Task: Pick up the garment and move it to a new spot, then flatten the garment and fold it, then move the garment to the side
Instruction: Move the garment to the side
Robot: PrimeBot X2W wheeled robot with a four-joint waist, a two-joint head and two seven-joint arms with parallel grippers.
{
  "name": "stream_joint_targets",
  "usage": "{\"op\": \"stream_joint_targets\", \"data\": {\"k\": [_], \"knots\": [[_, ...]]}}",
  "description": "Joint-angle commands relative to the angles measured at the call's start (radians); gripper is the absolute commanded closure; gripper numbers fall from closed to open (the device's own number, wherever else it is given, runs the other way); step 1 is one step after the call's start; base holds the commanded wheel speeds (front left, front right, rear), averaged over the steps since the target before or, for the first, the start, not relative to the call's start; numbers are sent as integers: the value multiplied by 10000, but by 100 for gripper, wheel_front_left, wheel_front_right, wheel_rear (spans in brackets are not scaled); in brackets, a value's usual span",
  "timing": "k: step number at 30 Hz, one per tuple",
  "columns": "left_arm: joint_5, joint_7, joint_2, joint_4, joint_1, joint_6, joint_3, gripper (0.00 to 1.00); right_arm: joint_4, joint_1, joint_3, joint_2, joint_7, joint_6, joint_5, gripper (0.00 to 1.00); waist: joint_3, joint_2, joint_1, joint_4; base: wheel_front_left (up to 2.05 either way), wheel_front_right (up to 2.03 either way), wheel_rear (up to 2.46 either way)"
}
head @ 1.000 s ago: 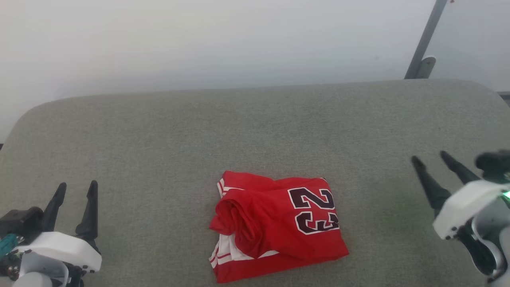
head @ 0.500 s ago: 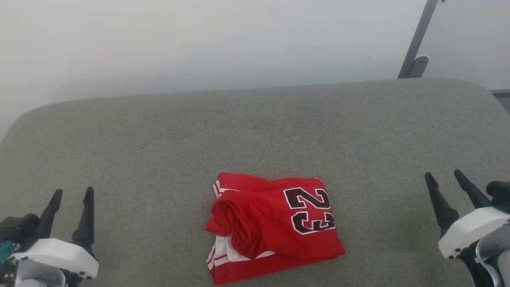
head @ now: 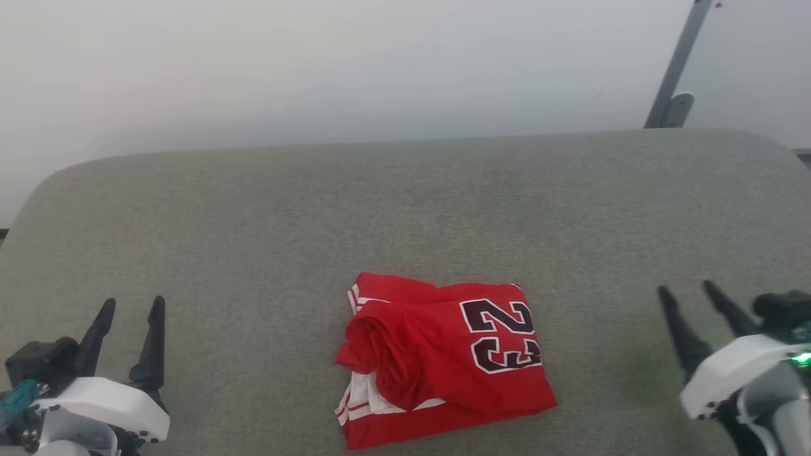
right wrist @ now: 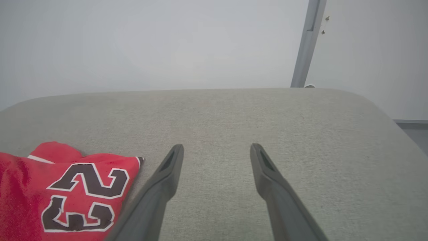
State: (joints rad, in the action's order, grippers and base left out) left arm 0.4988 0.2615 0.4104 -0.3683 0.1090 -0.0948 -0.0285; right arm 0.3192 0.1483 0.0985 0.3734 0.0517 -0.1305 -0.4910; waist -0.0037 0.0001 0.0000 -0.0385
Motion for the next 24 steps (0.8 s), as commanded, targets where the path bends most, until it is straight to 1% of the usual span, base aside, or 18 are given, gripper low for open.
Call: {"op": "stream_joint_targets", "data": {"k": [1, 6, 11, 12, 14, 18, 24], "knots": [[-76, 20, 25, -22, 146, -45, -47, 0, -41, 40, 199, -92, -111, -5, -45, 0, 30, -1, 0, 128, 0, 0, 0], [-115, -30, 10, -70, 352, -69, -256, 0, 15, 438, 1087, -295, -651, -5, -146, 0, 219, -1, 0, 456, 0, 0, 0], [-113, -44, -83, -138, 610, -116, -444, 0, 376, 1018, 2061, -478, -1856, -3, -506, 0, 456, -1, 0, 834, 0, 0, 0], [-113, -44, -83, -138, 610, -116, -444, 0, 376, 1018, 2061, -478, -1856, -3, -506, 0, 456, -1, 0, 834, 0, 0, 0], [-115, -39, -122, -188, 706, -133, -500, 0, 640, 1219, 2225, -554, -2517, -3, -715, 0, 546, -1, 0, 989, 0, 0, 0], [-87, -20, -234, -318, 869, -147, -603, 0, 1115, 1612, 2473, -504, -3753, -6, -695, 0, 749, -1, 0, 1311, 0, 0, 0], [-46, 8, -395, -510, 1112, -186, -769, 0, 1671, 1917, 2286, -604, -5548, -5, -902, 0, 1052, -1, 0, 1800, 0, 0, 0]]}}
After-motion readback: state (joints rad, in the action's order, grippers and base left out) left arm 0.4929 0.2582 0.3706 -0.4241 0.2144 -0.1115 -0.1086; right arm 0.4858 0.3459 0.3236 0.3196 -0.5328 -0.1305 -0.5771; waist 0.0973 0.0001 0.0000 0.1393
